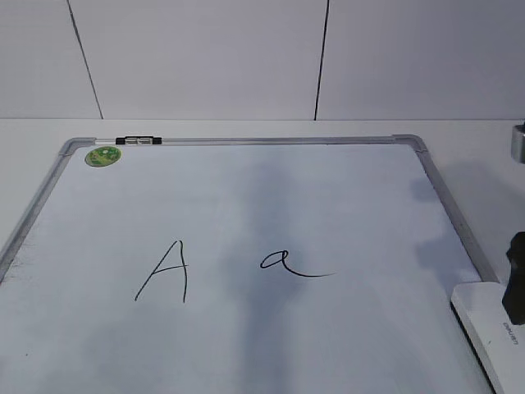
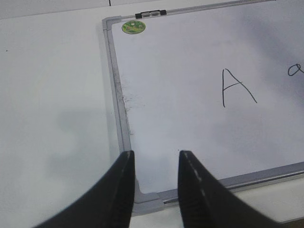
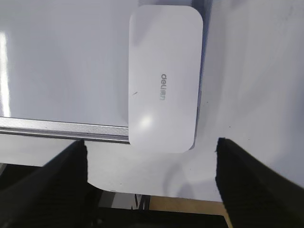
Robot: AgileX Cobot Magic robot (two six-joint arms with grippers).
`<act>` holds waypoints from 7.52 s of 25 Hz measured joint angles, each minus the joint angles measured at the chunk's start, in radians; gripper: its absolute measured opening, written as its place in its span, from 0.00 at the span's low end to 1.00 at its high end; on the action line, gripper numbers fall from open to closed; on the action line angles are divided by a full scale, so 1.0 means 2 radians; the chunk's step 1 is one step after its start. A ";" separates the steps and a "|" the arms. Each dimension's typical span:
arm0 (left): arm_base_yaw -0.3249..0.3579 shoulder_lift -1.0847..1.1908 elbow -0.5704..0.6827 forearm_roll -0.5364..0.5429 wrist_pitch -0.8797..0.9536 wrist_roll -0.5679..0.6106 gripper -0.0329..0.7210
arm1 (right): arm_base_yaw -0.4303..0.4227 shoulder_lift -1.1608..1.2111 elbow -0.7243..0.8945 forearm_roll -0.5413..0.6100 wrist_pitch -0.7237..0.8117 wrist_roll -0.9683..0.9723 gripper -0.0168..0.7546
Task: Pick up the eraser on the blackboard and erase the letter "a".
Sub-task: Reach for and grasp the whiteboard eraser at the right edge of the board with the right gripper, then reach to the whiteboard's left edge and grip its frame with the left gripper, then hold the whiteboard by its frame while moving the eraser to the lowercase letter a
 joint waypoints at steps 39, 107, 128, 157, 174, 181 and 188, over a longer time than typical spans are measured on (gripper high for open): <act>0.000 0.000 0.000 0.000 0.000 0.000 0.35 | -0.051 0.097 0.064 0.032 -0.136 -0.086 0.89; 0.000 0.379 -0.120 0.000 -0.060 -0.033 0.43 | -0.052 0.157 0.064 0.018 -0.180 -0.068 0.84; 0.000 0.721 -0.250 0.007 -0.082 -0.030 0.44 | -0.052 0.157 0.064 0.018 -0.177 -0.059 0.81; 0.007 0.797 -0.261 0.005 -0.107 -0.009 0.44 | -0.052 0.157 0.064 0.018 -0.175 -0.057 0.78; 0.039 0.917 -0.325 -0.015 -0.137 0.018 0.27 | -0.052 0.157 0.064 0.018 -0.176 -0.057 0.78; 0.040 0.941 -0.345 -0.014 -0.137 0.019 0.20 | -0.052 0.157 0.064 0.018 -0.176 -0.057 0.78; 0.047 0.958 -0.346 -0.015 -0.138 0.019 0.19 | -0.052 0.157 0.064 0.018 -0.177 -0.057 0.78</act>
